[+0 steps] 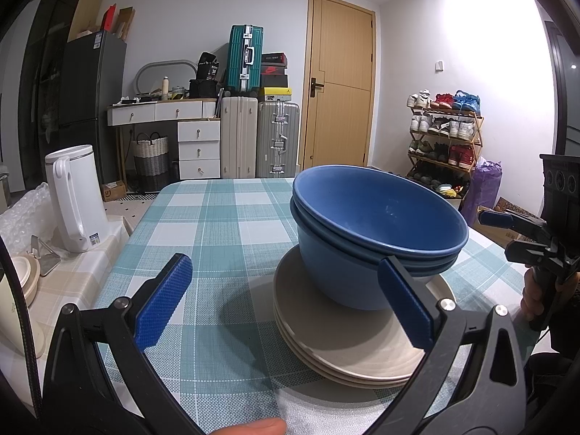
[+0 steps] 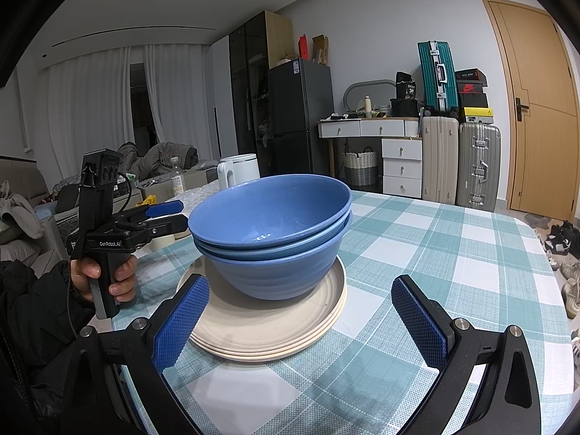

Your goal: Organize plates and bowls

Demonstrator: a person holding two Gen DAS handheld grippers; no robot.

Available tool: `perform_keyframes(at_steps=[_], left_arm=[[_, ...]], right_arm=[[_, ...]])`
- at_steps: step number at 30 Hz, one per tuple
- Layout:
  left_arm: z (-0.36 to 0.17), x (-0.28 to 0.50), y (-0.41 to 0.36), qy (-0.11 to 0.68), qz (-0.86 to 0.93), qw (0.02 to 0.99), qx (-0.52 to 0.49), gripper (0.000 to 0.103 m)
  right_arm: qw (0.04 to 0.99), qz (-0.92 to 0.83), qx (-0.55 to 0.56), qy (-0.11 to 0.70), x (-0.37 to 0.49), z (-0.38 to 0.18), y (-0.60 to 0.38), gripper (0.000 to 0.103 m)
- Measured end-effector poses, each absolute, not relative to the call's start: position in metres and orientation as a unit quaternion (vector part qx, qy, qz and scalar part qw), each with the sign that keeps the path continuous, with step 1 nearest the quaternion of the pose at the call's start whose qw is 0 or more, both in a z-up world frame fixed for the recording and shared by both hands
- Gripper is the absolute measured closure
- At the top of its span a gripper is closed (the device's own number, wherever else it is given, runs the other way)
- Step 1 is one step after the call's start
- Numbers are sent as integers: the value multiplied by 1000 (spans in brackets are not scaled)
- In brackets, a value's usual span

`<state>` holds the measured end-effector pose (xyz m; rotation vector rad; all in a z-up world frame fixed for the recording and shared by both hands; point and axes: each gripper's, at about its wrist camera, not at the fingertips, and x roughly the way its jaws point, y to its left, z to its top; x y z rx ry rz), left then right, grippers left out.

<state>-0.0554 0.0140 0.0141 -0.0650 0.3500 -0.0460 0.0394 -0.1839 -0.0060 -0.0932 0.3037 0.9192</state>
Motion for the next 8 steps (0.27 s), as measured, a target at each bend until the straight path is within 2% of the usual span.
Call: perform_keyframes(at_steps=[8], left_arm=[[13, -56, 13, 173, -24, 984, -32, 1]], right_arm=[[884, 442, -45, 146, 39, -6, -184, 0]])
